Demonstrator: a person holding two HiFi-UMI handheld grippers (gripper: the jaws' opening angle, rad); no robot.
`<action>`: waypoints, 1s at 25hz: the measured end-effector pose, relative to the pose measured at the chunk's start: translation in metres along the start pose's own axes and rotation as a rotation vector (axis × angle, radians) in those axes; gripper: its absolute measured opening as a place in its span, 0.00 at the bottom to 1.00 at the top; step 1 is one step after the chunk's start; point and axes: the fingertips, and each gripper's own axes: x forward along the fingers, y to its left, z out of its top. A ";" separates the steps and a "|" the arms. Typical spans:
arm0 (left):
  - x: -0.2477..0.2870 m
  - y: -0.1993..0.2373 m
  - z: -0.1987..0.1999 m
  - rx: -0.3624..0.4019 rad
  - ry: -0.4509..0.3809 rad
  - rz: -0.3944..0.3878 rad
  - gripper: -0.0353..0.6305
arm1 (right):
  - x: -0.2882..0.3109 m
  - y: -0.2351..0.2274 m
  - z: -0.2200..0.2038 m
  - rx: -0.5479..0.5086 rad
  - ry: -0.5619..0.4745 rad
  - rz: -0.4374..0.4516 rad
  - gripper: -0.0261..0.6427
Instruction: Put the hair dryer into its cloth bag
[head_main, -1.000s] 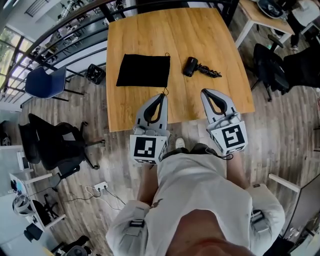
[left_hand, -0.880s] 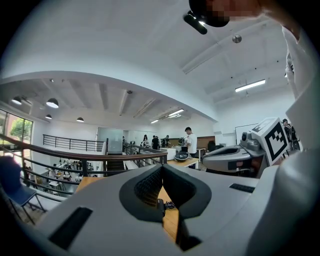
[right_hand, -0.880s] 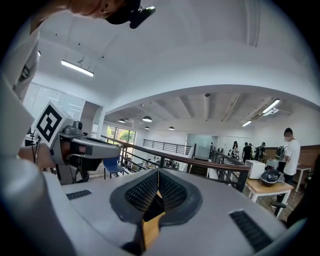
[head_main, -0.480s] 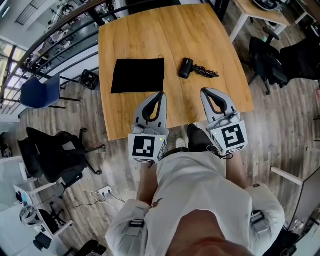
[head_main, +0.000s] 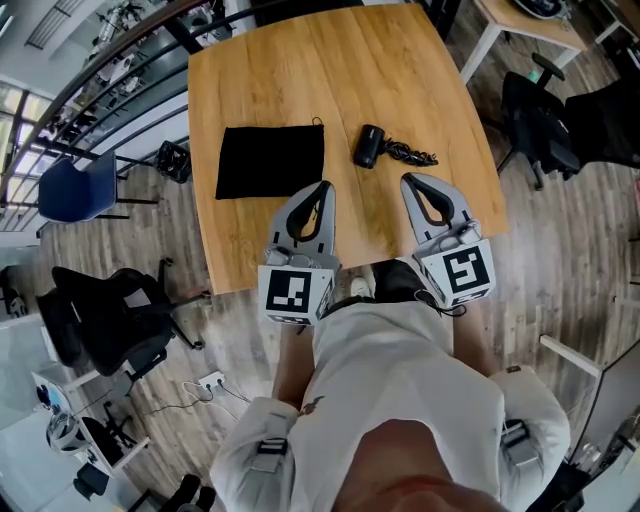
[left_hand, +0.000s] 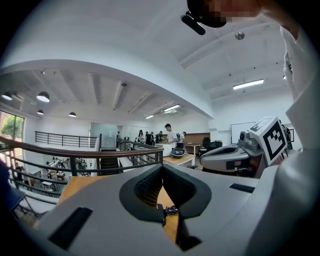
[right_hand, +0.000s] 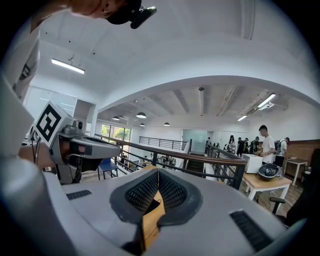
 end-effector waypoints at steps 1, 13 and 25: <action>0.006 0.001 0.000 0.000 0.001 -0.001 0.08 | 0.004 -0.004 -0.001 0.001 0.003 0.002 0.07; 0.075 0.008 -0.001 -0.023 0.038 -0.012 0.08 | 0.045 -0.058 -0.021 0.021 0.060 0.016 0.07; 0.139 -0.003 -0.017 -0.015 0.116 -0.040 0.08 | 0.079 -0.095 -0.048 0.085 0.096 0.072 0.07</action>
